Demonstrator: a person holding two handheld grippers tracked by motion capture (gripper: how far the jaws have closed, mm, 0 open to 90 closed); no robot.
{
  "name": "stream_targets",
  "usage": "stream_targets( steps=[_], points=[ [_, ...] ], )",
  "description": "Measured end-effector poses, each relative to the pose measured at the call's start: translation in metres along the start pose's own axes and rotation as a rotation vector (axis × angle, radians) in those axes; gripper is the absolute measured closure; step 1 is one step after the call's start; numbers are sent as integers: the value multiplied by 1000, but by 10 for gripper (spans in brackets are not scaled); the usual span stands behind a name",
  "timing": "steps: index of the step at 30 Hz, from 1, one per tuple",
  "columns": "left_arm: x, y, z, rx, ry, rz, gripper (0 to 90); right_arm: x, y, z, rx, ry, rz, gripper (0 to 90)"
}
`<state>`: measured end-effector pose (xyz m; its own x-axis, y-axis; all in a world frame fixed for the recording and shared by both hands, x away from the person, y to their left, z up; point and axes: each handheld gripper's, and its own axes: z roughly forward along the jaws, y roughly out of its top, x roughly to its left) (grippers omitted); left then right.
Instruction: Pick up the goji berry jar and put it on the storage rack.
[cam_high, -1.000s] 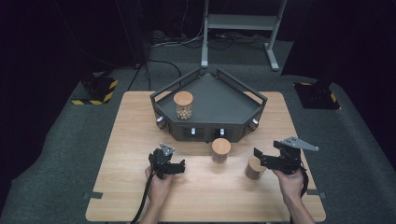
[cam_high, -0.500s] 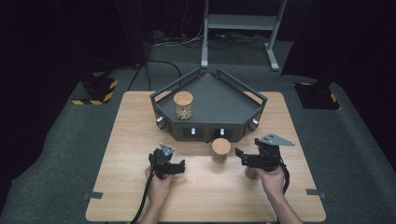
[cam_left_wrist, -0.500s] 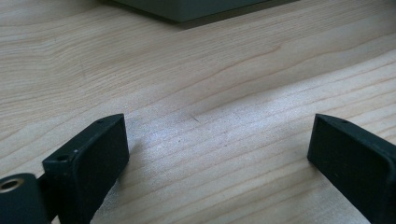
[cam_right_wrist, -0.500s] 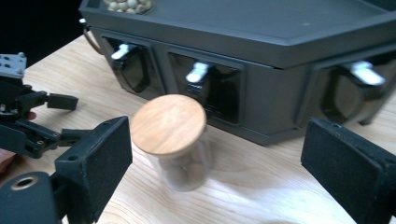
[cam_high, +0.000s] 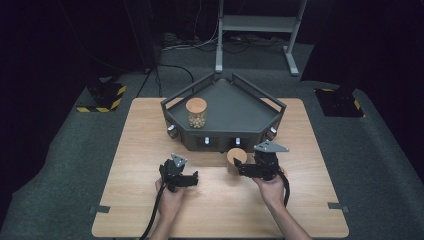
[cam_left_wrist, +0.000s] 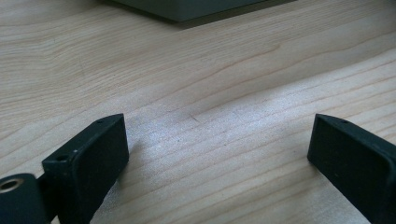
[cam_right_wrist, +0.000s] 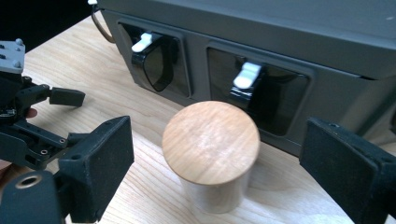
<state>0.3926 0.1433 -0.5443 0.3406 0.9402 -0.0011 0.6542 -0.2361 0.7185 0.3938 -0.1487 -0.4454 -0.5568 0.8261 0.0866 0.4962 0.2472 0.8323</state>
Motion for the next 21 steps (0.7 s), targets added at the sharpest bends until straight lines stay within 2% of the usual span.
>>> stream_targets(
  steps=[6,12,21],
  points=[
    [0,0,0,0,-1,1,53,11,0,11,23,-32,-29,106],
    [0,0,0,0,-1,1,53,13,-3,20,43,-50,-17,107],
    [0,0,0,0,-2,2,53,21,-8,33,75,-91,-24,102]
  ],
)
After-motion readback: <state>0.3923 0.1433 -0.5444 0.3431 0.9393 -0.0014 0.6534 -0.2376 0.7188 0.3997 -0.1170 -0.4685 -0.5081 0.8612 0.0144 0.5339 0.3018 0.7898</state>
